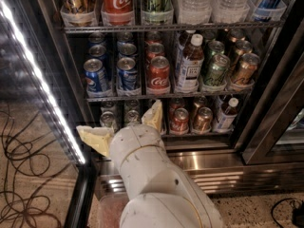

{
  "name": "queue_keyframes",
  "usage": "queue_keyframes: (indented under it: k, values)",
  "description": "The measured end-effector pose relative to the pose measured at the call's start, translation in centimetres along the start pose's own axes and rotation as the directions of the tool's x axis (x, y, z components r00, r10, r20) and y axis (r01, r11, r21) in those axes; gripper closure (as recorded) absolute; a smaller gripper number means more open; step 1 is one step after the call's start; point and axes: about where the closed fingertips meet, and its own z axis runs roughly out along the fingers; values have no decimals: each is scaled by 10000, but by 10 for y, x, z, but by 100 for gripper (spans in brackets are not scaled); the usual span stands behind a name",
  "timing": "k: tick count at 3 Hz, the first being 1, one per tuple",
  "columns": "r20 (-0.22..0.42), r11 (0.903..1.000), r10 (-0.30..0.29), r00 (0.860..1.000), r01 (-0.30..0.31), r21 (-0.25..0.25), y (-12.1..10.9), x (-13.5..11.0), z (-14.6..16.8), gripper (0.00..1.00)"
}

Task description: Pick pepsi can from middle shelf of fridge

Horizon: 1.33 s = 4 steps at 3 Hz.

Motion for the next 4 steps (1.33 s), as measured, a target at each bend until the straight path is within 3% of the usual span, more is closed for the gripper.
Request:
queue_keyframes:
  k: [1, 2, 4]
  values:
    - [565, 9998, -211, 9982, 207, 84, -6, -8, 19, 0]
    - [566, 9998, -211, 9982, 207, 84, -6, -8, 19, 0]
    - [1208, 9992, -193, 9925, 148, 379, 8, -6, 46, 0]
